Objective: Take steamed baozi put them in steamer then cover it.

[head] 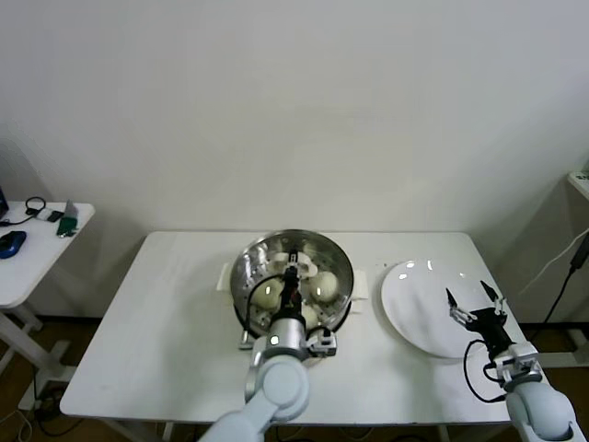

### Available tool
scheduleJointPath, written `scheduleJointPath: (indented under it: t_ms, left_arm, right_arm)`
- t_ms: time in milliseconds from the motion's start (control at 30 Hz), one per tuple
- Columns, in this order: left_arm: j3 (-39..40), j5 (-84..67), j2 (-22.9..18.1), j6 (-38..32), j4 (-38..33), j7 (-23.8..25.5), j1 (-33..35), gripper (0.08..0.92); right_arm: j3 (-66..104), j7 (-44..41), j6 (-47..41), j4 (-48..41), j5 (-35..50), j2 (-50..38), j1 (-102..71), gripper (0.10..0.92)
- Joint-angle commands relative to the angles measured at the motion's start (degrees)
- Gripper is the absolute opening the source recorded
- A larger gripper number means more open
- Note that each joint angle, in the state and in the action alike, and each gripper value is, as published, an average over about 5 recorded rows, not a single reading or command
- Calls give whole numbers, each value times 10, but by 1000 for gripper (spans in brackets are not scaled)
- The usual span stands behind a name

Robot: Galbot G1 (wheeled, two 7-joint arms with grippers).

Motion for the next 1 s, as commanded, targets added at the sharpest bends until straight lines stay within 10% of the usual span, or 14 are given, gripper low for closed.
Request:
scheduleJointPath:
  t_ms: [33, 267, 1000]
  left_arm:
    - [-1, 0, 0, -9, 6, -3, 1, 147]
    - [4, -12, 3, -3, -10, 4, -1, 183]
    - [-11, -141, 130, 23, -210, -3, 65, 792]
  right_arm:
    - [3, -5, -1, 2, 1, 0, -1, 823]
    - [9, -9, -10, 6, 14, -1, -2, 823]
    - [9, -13, -27, 0, 23, -5, 5, 823]
